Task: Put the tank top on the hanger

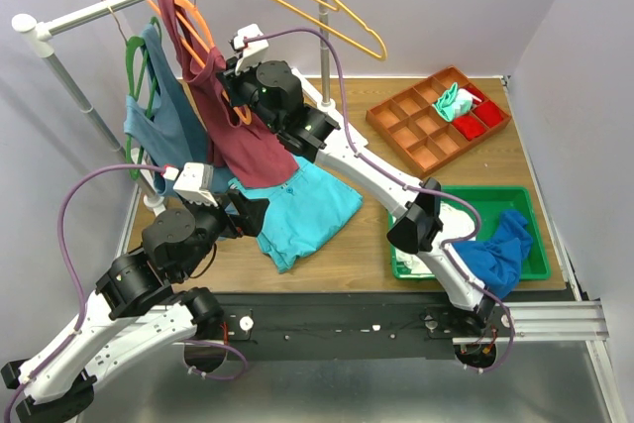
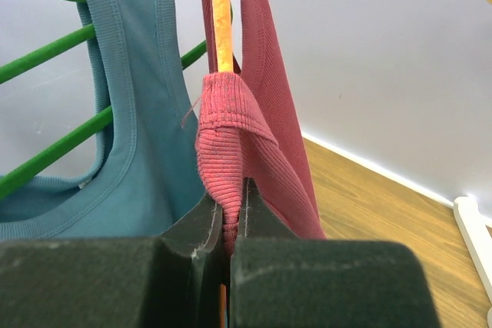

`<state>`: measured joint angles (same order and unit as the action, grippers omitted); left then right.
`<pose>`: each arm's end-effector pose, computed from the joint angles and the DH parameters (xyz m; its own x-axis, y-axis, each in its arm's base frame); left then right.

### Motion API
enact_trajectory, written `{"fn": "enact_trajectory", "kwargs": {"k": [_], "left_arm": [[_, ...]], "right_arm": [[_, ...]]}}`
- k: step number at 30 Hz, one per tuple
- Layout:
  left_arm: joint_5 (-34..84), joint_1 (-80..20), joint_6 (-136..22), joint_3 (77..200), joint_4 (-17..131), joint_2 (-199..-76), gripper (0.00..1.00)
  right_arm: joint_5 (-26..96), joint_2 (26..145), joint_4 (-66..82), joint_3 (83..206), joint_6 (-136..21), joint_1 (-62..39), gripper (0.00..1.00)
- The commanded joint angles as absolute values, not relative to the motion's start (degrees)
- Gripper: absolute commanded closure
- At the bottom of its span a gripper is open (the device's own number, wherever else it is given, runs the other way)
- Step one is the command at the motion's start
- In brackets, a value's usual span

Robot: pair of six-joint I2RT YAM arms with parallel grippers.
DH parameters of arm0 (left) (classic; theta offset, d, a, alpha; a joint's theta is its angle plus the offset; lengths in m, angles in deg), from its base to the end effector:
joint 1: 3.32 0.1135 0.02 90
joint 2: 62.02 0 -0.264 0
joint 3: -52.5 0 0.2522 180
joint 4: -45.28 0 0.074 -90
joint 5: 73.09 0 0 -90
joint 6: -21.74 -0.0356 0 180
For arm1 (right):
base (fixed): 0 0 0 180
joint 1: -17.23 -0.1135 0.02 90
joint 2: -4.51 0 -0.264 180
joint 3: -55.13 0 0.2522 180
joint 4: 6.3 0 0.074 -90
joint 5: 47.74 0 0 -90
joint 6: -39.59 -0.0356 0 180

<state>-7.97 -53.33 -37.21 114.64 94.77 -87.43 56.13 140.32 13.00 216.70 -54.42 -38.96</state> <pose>0.0676 -0.0573 0.3541 -0.3441 -0.3179 -0.8835 0.2963 0.8561 -0.4234 0.3100 0.4475 0.4193 0.0153 0.1449 -0.9893 -0.6768 0.7298 0.0964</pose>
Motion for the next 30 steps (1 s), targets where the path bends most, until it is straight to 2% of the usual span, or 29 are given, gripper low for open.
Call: {"fn": "enact_trajectory", "kwargs": {"k": [1,30], "left_arm": [[-7.17,-53.50,-38.11,114.34,94.29,-86.63,0.01],[-5.41,-51.39,-38.81,114.25,93.85,-87.25,0.01]], "right_arm": [[55.44,141.09,7.99,219.62,-54.27,-39.46,0.99],[53.25,141.97,5.26,218.40,-52.78,-39.46,0.99]]}}
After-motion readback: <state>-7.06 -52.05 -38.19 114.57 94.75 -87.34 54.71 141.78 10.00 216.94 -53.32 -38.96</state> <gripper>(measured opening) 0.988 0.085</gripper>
